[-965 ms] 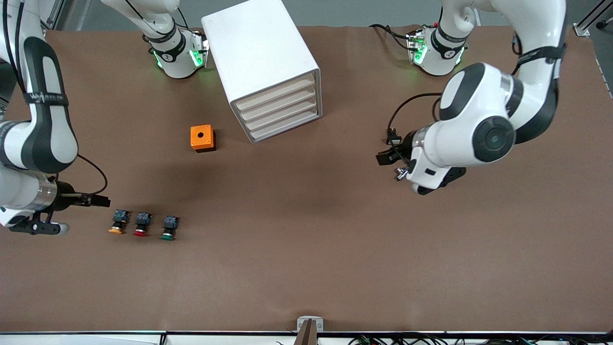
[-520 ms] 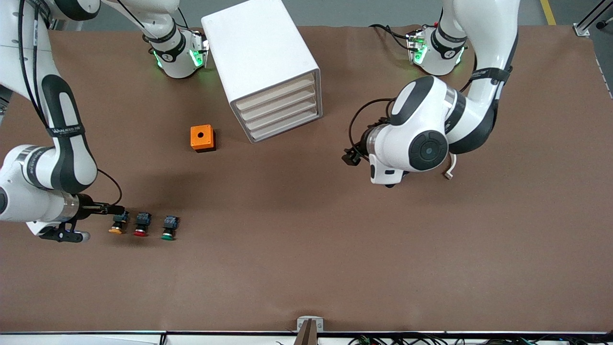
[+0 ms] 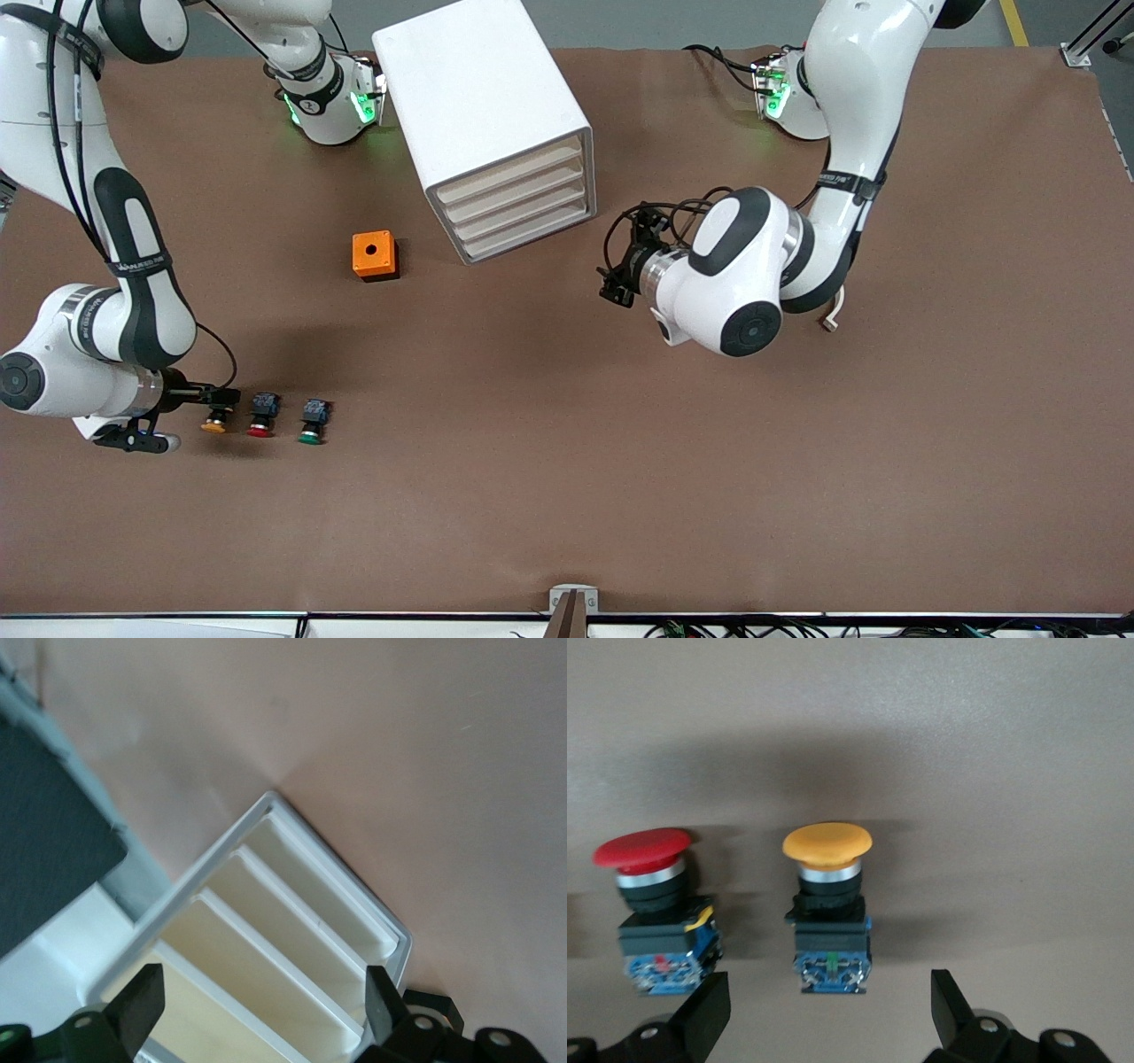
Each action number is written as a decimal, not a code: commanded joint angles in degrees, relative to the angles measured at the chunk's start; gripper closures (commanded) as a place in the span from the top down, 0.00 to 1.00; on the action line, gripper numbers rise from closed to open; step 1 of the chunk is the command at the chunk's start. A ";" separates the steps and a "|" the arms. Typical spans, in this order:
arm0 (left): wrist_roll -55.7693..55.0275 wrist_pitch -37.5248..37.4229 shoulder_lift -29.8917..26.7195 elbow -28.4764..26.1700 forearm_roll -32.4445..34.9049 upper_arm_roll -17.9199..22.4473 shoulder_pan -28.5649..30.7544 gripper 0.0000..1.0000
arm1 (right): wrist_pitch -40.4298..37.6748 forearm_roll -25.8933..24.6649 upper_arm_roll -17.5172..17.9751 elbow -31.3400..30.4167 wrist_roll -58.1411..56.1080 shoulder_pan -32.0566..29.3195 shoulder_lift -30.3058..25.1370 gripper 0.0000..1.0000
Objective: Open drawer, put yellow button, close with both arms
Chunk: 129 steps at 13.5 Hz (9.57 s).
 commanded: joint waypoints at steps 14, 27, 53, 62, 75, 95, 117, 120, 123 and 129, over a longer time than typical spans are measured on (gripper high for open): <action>-29.49 -9.73 12.43 2.92 -19.32 -2.43 -2.93 0.65 | 0.52 0.12 0.89 1.32 -0.74 -1.06 1.01 0.08; -29.67 -12.28 14.02 1.86 -20.64 -4.01 -8.21 0.30 | -9.58 1.26 2.91 1.41 0.05 0.18 -9.28 0.04; -29.75 -5.60 15.33 3.27 -23.36 -3.13 2.51 0.17 | -29.89 12.42 3.26 1.06 53.46 21.79 -24.48 0.05; -27.05 -5.60 14.81 3.27 -23.36 -3.22 3.74 0.93 | -28.32 14.80 3.17 0.79 86.15 38.30 -25.72 0.05; -1.03 -6.22 13.67 8.72 -22.66 -3.13 7.26 0.99 | -8.02 14.71 3.17 -7.99 116.32 52.56 -25.54 0.10; 37.30 5.99 1.45 9.07 10.61 -1.81 -0.81 0.99 | -24.97 4.96 1.50 2.81 56.18 27.18 -27.83 1.00; 31.95 25.51 1.80 3.71 40.80 -2.16 -16.47 0.99 | -26.46 -1.64 1.94 -0.35 0.31 4.22 -42.23 1.00; 29.40 23.33 1.45 3.44 38.52 -3.57 -17.00 0.99 | -27.87 -1.55 2.29 1.05 0.31 4.39 -42.15 1.00; 28.96 19.28 0.92 3.71 33.08 -4.01 -17.35 0.99 | -27.26 -1.37 2.29 1.32 0.40 4.40 -42.06 1.00; 20.45 15.84 1.01 3.88 27.35 -5.33 -19.36 0.99 | -26.82 -1.28 2.20 1.49 0.23 4.31 -41.80 1.00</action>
